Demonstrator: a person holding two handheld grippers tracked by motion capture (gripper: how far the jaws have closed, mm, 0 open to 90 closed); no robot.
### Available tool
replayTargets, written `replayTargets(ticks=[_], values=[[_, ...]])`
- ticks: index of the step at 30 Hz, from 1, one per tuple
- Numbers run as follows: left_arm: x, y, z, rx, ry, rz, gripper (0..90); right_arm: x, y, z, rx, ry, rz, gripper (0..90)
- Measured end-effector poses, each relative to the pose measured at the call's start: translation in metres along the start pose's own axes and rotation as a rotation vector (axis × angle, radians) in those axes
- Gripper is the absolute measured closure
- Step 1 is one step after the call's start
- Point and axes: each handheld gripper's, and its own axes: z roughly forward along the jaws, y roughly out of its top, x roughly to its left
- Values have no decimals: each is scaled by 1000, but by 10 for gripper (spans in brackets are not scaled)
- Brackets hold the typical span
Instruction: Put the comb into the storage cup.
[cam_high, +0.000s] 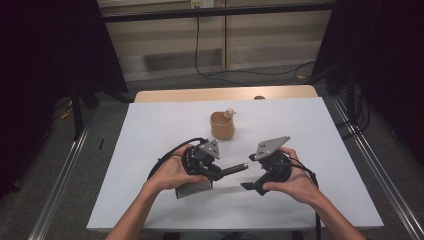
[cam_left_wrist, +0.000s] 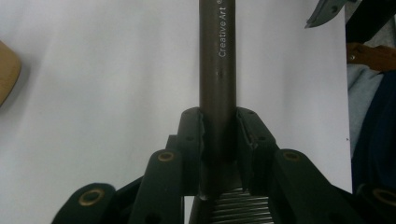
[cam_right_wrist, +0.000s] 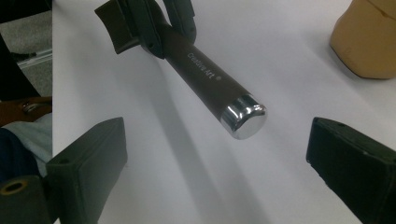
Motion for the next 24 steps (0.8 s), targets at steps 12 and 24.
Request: replayTargets(ticks=[12,24], values=[[-7,1,5,56,19,26,731,0,3,12,126,8,-23,65],[-9,1,11,91,3,36,731,0,14,20,198,55,-74,139]])
